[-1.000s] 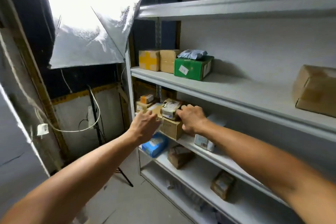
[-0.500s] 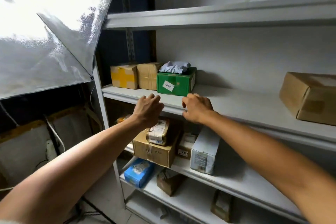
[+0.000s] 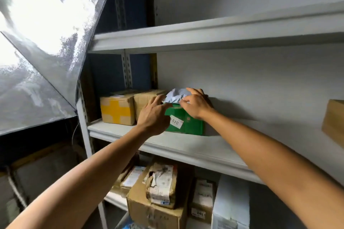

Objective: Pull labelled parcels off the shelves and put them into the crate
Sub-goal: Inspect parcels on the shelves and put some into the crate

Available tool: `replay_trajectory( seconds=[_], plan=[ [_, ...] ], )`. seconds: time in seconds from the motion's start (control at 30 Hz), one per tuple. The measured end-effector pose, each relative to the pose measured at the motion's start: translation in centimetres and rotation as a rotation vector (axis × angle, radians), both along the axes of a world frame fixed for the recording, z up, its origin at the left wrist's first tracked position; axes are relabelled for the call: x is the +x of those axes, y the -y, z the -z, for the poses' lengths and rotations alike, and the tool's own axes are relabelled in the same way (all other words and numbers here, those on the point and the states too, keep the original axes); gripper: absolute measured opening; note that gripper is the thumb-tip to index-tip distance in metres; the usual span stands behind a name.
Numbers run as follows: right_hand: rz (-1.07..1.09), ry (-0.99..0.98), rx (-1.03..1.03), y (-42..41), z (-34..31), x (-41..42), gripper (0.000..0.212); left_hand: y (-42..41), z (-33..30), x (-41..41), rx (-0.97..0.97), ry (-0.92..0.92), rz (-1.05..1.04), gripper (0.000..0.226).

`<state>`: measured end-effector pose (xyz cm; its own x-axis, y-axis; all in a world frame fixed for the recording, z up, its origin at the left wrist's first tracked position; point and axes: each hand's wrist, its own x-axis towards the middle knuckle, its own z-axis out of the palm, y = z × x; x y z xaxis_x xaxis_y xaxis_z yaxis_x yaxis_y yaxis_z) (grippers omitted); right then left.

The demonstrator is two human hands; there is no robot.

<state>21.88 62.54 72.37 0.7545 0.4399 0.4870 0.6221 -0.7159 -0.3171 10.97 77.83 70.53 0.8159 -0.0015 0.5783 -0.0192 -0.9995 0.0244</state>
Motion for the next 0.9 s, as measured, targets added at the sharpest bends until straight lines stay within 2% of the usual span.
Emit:
replay_trajectory(
  seconds=[0.1, 0.17, 0.23, 0.3, 0.37, 0.43, 0.53, 0.57, 0.63, 0.7, 0.73, 0.8, 0.83, 0.9],
  plan=[
    [-0.012, -0.184, -0.037, -0.6, 0.1, 1.9, 0.045, -1.2, 0.0, 2.2, -0.102, 0.002, 0.048, 0.048],
    [-0.041, -0.149, 0.039, -0.4, 0.2, 2.2, 0.031, -2.0, -0.3, 3.5, -0.137, -0.005, 0.095, 0.044],
    [-0.076, -0.018, 0.108, -0.1, 0.1, 2.1, 0.017, -2.5, -0.9, 4.6, -0.168, 0.022, 0.157, 0.055],
    [-0.111, 0.048, 0.311, 0.3, -0.1, 1.4, 0.025, -2.7, -1.7, 5.3, -0.291, 0.025, 0.246, 0.078],
    [-0.156, -0.07, 0.658, 0.4, -0.8, 0.5, 0.02, -2.8, -2.7, 5.7, -0.427, 0.032, 0.343, 0.084],
    [-0.233, -0.263, 0.993, 0.6, -2.0, 0.3, 0.015, -3.0, -4.0, 6.0, -0.62, 0.04, 0.435, 0.056],
    [-0.236, -0.387, 1.239, 1.5, -3.9, 0.8, 0.012, -3.0, -5.8, 5.9, -1.055, -0.12, 0.581, 0.017],
    [-0.253, -0.457, 1.231, 1.9, -4.2, 1.0, 0.014, -3.0, -6.2, 6.1, -1.165, -0.174, 0.614, 0.012],
    [-0.298, -0.618, 1.077, 2.7, -3.8, 1.1, 0.04, -3.1, -6.6, 6.5, -1.372, -0.268, 0.661, 0.014],
    [-0.322, -0.752, 0.879, 3.5, -3.0, 0.8, 0.06, -2.9, -6.5, 6.9, -1.476, -0.319, 0.676, 0.016],
    [-0.305, -0.783, 0.791, 3.8, -2.7, 0.7, 0.059, -2.8, -6.4, 7.0, -1.489, -0.325, 0.669, 0.016],
    [-0.257, -0.758, 0.674, 4.1, -2.1, 0.2, 0.037, -2.8, -5.9, 7.6, -1.45, -0.294, 0.656, 0.014],
    [-0.249, -0.702, 0.665, 4.2, -1.9, 0.0, 0.026, -2.7, -5.6, 8.0, -1.412, -0.272, 0.672, 0.014],
    [-0.24, -0.506, 0.71, 4.4, -1.2, -0.1, 0.021, -2.6, -5.1, 8.7, -1.356, -0.228, 0.708, 0.015]
  ],
)
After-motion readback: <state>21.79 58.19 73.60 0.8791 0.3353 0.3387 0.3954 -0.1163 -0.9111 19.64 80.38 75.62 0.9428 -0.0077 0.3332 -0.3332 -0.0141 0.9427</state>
